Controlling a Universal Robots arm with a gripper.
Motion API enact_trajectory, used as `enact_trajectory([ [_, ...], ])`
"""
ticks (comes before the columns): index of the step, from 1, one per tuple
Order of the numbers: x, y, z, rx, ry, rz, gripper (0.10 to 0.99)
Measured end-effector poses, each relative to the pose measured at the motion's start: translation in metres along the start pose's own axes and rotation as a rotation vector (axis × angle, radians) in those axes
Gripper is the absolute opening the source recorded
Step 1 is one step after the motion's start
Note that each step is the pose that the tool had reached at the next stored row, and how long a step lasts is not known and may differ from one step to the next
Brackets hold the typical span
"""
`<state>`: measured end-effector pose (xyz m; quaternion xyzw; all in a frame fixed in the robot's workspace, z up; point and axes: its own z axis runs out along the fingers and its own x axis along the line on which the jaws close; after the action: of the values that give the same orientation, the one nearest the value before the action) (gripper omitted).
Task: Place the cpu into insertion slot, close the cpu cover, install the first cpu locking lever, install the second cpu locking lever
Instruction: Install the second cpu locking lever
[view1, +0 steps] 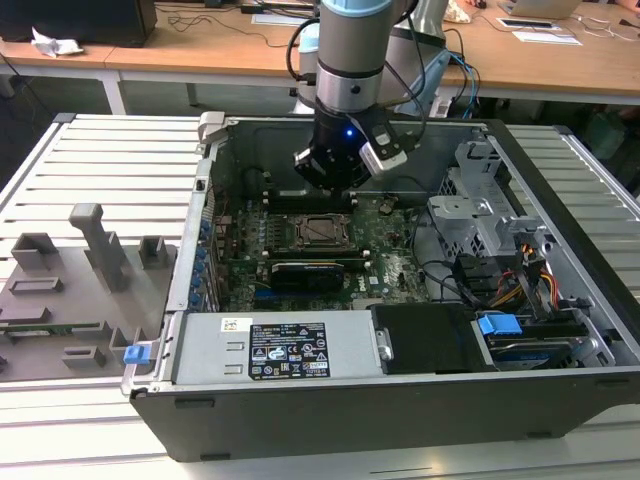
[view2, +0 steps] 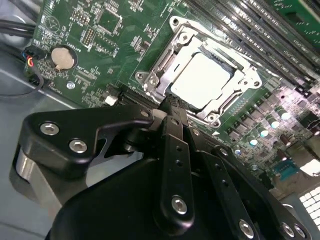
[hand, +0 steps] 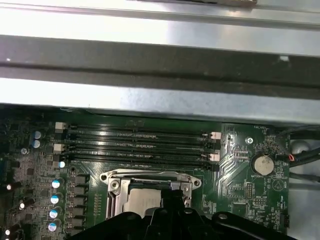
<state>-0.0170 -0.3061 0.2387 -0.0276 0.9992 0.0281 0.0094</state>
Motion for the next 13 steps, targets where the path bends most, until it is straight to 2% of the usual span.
enact_trajectory([
  [2, 0.0004, -0.0032, -0.0002, 0.0, 0.0, 0.0, 0.106],
  [4, 0.0012, -0.0094, -0.0005, 0.0, 0.0, 0.0, 0.106],
  [13, 0.0022, -0.025, -0.0014, 0.0, 0.0, 0.0, 0.106],
])
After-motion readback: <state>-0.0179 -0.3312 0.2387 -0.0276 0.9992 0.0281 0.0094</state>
